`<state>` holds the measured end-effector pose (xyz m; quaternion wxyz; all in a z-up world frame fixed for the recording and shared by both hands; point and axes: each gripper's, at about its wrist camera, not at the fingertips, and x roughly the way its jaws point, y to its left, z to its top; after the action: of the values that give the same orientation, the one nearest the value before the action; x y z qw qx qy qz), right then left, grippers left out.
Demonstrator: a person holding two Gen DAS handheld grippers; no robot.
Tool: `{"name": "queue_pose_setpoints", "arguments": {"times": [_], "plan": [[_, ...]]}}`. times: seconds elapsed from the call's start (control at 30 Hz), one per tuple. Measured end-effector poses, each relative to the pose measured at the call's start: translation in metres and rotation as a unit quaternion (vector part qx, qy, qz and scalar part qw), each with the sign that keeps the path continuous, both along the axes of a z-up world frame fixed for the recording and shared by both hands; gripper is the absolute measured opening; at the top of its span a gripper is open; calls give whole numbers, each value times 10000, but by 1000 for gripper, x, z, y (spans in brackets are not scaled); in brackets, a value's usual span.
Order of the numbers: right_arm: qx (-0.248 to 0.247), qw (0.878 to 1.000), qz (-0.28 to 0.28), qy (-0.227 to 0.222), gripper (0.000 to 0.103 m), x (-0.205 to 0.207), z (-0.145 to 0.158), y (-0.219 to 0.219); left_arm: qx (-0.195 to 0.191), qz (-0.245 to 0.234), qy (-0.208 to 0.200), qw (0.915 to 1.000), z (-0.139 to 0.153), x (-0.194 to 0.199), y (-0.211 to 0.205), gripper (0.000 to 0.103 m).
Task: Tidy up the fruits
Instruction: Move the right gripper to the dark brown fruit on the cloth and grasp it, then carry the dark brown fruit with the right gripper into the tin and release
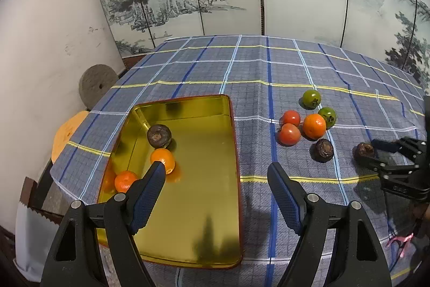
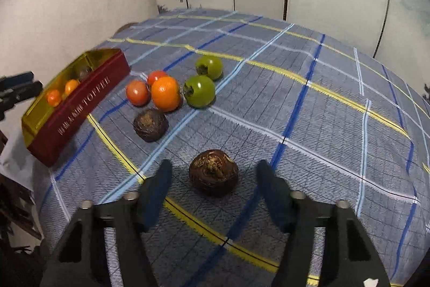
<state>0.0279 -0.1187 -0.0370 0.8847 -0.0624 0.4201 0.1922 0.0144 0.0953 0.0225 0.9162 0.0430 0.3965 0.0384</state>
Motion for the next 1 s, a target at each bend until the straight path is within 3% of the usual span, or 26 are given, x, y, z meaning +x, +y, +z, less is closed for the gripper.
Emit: {"name": "queue_pose_setpoints", "arguments": {"times": [0.07, 0.27, 0.7, 0.87, 1.0], "plan": [[-54, 9998, 35, 190, 38, 4, -8, 2, -9, -6, 2, 10000, 0, 1, 0, 79], [-95, 9999, 62, 106, 36, -2, -6, 3, -59, 1, 7, 10000, 0, 0, 1, 79], [440, 9968, 547, -373, 36, -33, 57, 44, -84, 175, -118, 9997, 3, -16, 21, 79], [628, 9929, 908, -434, 36, -35, 73, 74, -29, 418, -122, 9990, 0, -25, 42, 79], [782, 9886, 1220, -411, 36, -29, 81, 104, 34, 883, -164, 9960, -3, -36, 72, 79]]}}
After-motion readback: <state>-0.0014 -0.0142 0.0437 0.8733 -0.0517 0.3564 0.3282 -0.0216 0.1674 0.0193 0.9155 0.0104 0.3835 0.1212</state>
